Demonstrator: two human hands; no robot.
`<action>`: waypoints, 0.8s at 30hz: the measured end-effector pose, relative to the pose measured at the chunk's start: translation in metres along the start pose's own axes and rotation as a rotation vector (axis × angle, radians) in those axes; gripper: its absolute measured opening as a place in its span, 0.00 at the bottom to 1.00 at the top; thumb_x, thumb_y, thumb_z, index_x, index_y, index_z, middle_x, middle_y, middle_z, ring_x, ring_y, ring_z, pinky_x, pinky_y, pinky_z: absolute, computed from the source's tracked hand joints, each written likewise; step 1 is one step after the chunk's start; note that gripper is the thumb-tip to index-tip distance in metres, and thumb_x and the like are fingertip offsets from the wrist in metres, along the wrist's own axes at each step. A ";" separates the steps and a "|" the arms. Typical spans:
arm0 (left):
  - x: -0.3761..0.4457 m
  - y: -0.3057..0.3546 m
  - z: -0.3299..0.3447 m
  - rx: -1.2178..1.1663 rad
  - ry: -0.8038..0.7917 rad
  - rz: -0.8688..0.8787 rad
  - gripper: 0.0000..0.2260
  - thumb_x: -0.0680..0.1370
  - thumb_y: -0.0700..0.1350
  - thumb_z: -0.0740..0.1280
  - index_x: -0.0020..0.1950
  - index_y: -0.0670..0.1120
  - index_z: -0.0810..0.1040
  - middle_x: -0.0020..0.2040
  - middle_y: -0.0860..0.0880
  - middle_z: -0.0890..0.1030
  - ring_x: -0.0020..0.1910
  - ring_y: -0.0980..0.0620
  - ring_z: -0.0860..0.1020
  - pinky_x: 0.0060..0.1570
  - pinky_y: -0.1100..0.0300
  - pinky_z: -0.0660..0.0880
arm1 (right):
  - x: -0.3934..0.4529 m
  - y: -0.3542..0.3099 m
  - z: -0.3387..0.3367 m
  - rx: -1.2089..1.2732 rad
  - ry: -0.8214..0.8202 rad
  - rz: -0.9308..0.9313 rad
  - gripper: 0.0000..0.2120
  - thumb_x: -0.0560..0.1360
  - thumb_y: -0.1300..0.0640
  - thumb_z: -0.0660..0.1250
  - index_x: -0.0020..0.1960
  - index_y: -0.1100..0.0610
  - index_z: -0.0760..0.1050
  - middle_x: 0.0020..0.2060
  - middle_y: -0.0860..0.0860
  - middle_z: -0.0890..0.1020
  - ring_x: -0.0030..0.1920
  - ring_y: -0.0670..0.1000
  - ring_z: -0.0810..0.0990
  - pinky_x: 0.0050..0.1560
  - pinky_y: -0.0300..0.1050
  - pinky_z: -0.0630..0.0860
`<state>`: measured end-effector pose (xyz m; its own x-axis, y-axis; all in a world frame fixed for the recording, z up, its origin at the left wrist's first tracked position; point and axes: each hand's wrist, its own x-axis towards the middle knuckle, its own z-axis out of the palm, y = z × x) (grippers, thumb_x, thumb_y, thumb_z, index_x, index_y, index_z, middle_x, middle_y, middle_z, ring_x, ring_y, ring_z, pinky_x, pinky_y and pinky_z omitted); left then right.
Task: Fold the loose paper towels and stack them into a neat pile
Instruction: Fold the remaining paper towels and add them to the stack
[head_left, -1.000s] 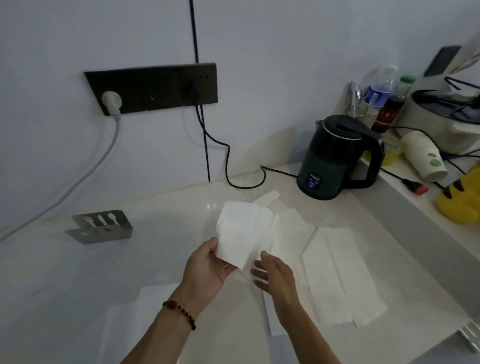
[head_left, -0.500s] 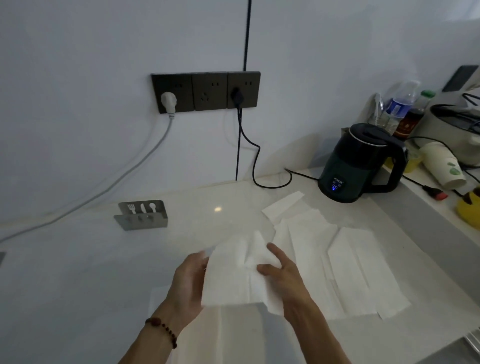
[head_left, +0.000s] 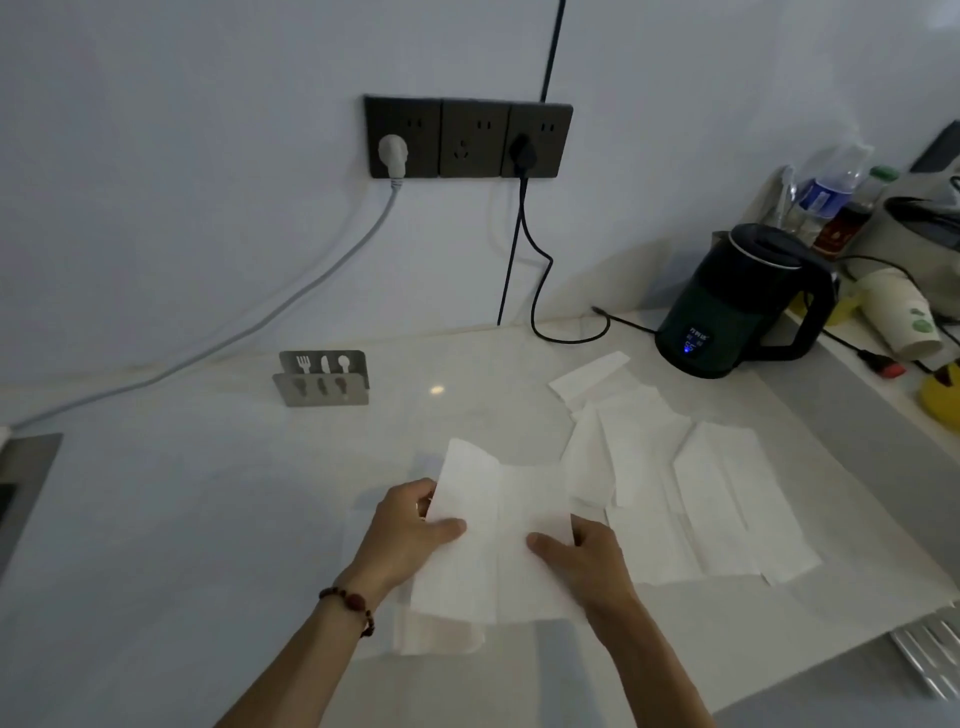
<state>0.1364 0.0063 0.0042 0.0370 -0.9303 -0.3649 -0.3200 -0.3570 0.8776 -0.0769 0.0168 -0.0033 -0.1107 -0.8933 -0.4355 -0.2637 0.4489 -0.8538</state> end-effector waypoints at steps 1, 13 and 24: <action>-0.001 -0.005 -0.002 0.031 0.029 -0.015 0.07 0.70 0.43 0.76 0.45 0.43 0.82 0.41 0.49 0.85 0.39 0.51 0.83 0.42 0.58 0.80 | -0.003 0.003 0.003 0.002 0.012 -0.003 0.02 0.73 0.60 0.72 0.43 0.59 0.82 0.38 0.51 0.86 0.37 0.50 0.83 0.34 0.39 0.78; -0.007 -0.045 -0.016 0.264 0.106 -0.111 0.13 0.73 0.45 0.73 0.35 0.38 0.77 0.33 0.42 0.83 0.33 0.47 0.83 0.39 0.53 0.81 | 0.000 0.018 0.030 -0.265 0.041 -0.092 0.16 0.76 0.55 0.67 0.33 0.58 0.67 0.29 0.49 0.71 0.31 0.48 0.68 0.32 0.39 0.65; -0.004 -0.049 -0.011 0.319 0.178 -0.147 0.11 0.71 0.50 0.75 0.37 0.43 0.81 0.35 0.52 0.82 0.35 0.56 0.79 0.37 0.61 0.75 | 0.005 0.021 0.030 -0.327 0.049 -0.102 0.12 0.77 0.55 0.66 0.37 0.59 0.73 0.33 0.50 0.78 0.33 0.48 0.74 0.33 0.38 0.68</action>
<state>0.1623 0.0266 -0.0339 0.2592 -0.8811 -0.3956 -0.5758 -0.4698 0.6692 -0.0543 0.0225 -0.0313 -0.1115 -0.9369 -0.3314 -0.5685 0.3337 -0.7520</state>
